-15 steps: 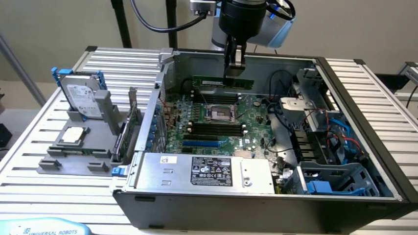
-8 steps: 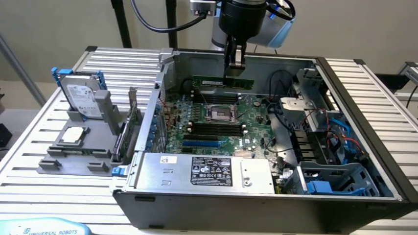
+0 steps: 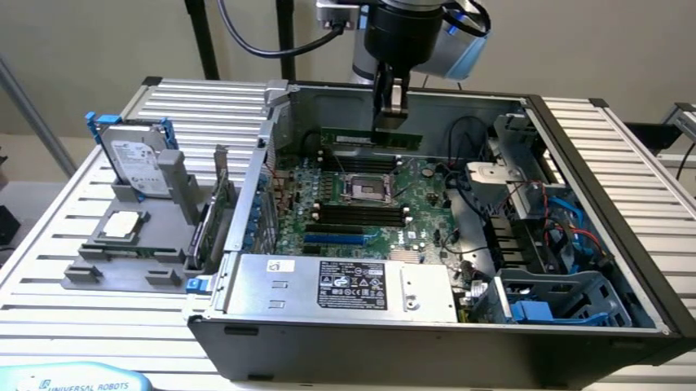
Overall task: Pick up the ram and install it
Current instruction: 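Insert the ram into the slot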
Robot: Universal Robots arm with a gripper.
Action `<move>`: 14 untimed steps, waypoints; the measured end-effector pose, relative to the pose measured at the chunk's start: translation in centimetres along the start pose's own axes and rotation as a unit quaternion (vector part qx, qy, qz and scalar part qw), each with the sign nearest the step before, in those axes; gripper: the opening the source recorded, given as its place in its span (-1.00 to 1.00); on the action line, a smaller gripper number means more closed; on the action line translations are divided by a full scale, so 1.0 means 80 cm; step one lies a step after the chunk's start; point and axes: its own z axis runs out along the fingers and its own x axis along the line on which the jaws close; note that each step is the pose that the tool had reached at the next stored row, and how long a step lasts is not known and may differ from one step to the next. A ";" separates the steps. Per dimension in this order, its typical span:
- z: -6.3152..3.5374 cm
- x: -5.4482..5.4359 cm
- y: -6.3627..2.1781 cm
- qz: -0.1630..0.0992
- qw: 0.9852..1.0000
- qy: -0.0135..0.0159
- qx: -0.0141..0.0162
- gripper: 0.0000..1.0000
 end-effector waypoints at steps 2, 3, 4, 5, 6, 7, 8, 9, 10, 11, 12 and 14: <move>0.005 0.000 0.000 0.000 1.000 0.000 0.000 -0.73; 0.007 0.001 0.000 0.000 1.000 0.000 0.000 -0.73; 0.009 0.001 0.000 0.000 1.000 0.000 0.000 -0.73; 0.011 0.001 0.000 0.000 1.000 0.000 0.000 -0.73; 0.014 0.002 -0.001 -0.001 1.000 0.000 0.000 -0.73; 0.016 0.002 -0.001 -0.001 1.000 0.000 0.000 -0.73; 0.018 0.003 -0.001 -0.002 1.000 0.000 0.000 -0.73; 0.020 0.004 -0.001 -0.004 1.000 0.000 0.000 -0.73; 0.023 0.005 -0.001 -0.005 1.000 0.000 0.000 -0.73; 0.025 0.006 -0.001 -0.006 1.000 0.000 0.000 -0.73; 0.027 0.007 -0.001 -0.007 1.000 0.000 0.000 -0.73; 0.031 0.008 -0.001 -0.008 1.000 0.000 0.000 -0.73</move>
